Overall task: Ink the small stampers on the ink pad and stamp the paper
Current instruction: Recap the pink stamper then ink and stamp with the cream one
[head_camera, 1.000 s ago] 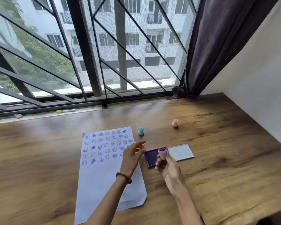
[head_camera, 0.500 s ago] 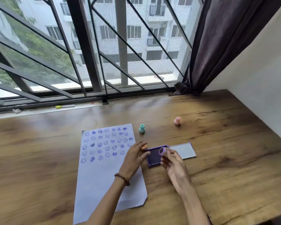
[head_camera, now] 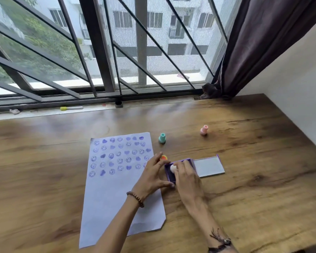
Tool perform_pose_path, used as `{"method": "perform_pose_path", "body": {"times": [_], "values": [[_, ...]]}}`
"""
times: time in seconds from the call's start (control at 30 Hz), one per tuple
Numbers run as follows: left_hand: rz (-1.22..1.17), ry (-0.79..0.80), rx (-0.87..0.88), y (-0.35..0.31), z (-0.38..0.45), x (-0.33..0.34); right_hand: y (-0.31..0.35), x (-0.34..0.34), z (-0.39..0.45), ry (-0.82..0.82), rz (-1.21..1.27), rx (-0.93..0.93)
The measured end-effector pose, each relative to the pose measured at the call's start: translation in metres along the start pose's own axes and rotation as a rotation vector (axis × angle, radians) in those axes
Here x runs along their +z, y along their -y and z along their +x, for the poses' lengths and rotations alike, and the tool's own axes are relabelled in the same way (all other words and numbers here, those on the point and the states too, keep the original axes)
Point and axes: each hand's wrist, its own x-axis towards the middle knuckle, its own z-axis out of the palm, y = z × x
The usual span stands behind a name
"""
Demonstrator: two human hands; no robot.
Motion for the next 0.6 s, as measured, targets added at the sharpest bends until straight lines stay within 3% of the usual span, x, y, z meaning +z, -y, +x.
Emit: {"method": "perform_pose_path", "body": {"times": [0.23, 0.5, 0.6], "values": [[0.006, -0.027, 0.038, 0.005, 0.002, 0.004, 0.001, 0.0, 0.006, -0.037, 0.004, -0.095], [-0.036, -0.029, 0.05, 0.007, -0.001, 0.005, 0.013, -0.014, 0.026, 0.12, -0.101, -0.089], [-0.045, -0.001, 0.032, 0.001, -0.002, 0.003, 0.016, -0.028, 0.039, 0.18, -0.04, -0.008]]}}
